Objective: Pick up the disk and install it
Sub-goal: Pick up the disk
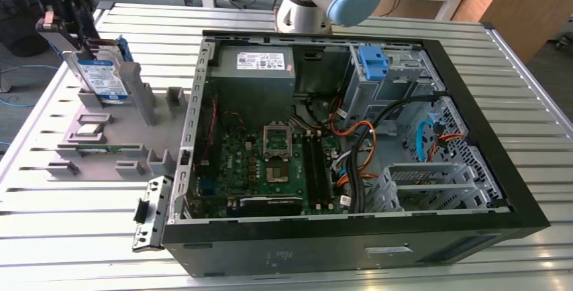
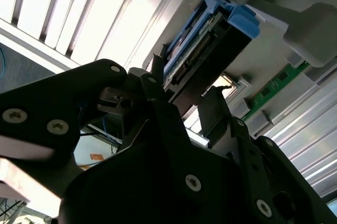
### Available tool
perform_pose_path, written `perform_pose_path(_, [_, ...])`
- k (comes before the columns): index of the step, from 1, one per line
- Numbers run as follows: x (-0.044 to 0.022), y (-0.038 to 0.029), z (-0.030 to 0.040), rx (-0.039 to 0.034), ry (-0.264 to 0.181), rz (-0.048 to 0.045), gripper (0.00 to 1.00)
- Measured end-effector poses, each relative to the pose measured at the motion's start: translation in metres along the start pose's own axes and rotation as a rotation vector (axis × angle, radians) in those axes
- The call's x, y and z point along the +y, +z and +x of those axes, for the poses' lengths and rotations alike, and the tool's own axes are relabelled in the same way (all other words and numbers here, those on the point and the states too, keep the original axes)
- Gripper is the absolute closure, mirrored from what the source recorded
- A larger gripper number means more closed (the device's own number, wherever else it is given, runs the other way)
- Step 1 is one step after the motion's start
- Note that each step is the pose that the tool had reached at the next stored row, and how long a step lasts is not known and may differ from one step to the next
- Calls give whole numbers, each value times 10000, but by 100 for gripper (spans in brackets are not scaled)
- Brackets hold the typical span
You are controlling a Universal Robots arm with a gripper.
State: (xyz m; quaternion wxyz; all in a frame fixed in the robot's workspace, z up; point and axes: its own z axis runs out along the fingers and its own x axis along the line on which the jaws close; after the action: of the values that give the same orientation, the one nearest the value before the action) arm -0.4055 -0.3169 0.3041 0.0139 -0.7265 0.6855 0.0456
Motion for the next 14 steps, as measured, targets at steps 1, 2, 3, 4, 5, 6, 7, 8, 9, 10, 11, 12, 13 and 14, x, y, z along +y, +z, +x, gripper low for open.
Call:
perform_pose_path(1, [-1, 5, 0, 0, -1, 0, 47])
perform_pose_path(2, [-1, 9, 0, 0, -2, 0, 47])
perform_pose_path(3, [-1, 12, 0, 0, -3, 0, 47])
perform_pose_path(4, [-1, 16, 0, 0, -3, 0, 47])
perform_pose_path(5, [-1, 19, 0, 0, -2, 0, 47])
perform_pose_path(6, [-1, 20, 0, 0, -2, -1, 47])
perform_pose_path(7, [-1, 20, 0, 1, -2, -2, 47])
perform_pose_path(8, [-1, 25, 0, -1, -1, 2, 47])
perform_pose_path(9, [-2, 30, 1, -1, 1, 3, 47])
perform_pose_path(10, [-1, 31, 1, 0, 2, 1, 47])
perform_pose_path(11, [-1, 32, 1, 0, 2, 0, 47])
perform_pose_path(12, [-1, 32, 1, 0, 2, -1, 47])
perform_pose_path(13, [-1, 33, 1, 0, 2, -1, 47])
perform_pose_path(14, [-1, 34, 1, 0, 2, 1, 47])
